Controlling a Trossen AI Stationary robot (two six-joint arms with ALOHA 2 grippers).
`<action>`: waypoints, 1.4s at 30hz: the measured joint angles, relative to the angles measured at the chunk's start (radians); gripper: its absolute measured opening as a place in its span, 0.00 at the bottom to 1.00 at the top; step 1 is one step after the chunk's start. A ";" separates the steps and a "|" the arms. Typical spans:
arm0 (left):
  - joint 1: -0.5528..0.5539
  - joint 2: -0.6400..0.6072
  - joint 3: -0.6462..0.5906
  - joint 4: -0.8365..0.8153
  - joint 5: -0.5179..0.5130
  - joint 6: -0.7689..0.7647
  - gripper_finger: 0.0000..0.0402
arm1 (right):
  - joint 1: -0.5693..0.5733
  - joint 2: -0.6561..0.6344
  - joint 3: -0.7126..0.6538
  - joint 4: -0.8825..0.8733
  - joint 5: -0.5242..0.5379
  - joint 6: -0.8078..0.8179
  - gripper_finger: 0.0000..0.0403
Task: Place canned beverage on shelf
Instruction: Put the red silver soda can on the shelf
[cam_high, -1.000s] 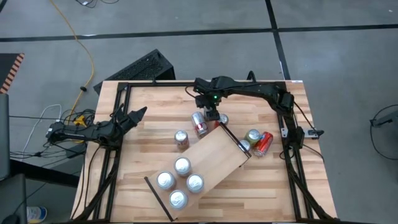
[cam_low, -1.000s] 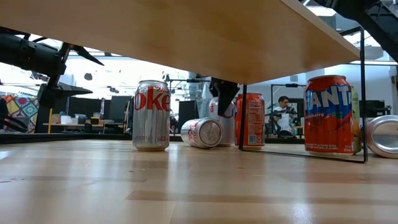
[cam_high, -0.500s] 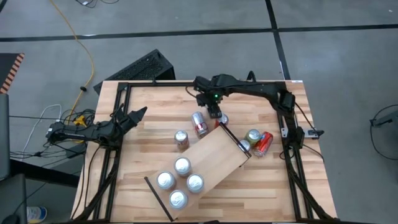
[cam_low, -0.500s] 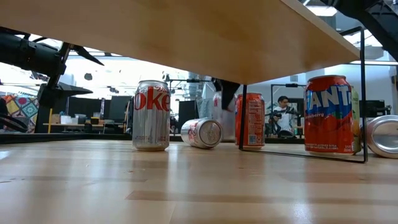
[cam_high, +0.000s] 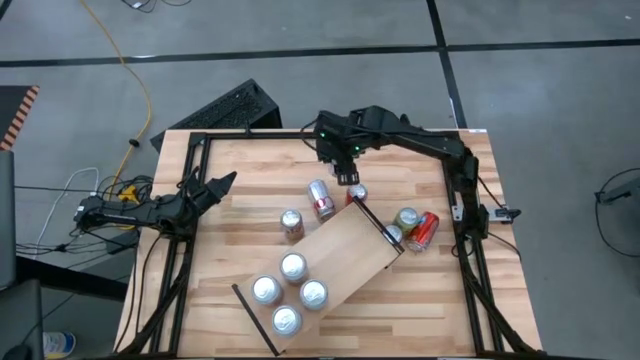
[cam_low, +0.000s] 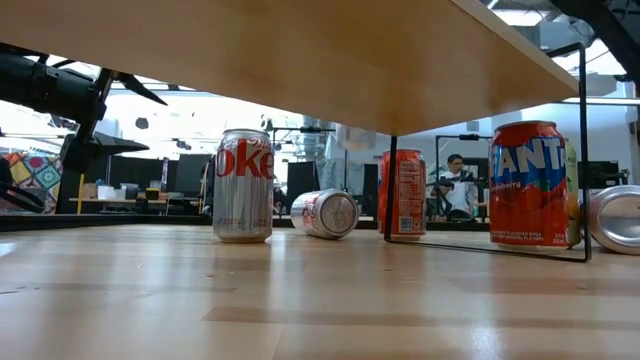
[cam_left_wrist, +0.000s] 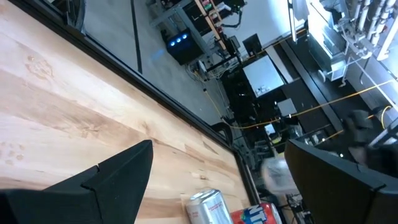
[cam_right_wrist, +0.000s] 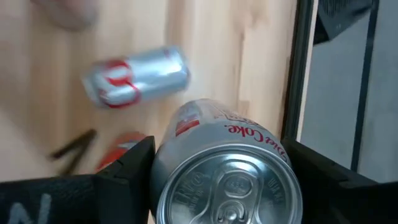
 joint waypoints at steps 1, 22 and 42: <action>0.000 0.000 0.000 0.000 0.000 -0.004 0.87 | 0.017 0.000 0.031 -0.024 0.000 0.012 0.66; 0.000 0.000 0.000 0.000 0.000 -0.049 0.87 | 0.375 -0.014 0.104 -0.171 0.043 0.414 0.66; 0.000 0.000 0.000 0.007 0.061 -0.043 0.87 | 0.603 -0.005 0.104 -0.164 -0.009 0.726 0.66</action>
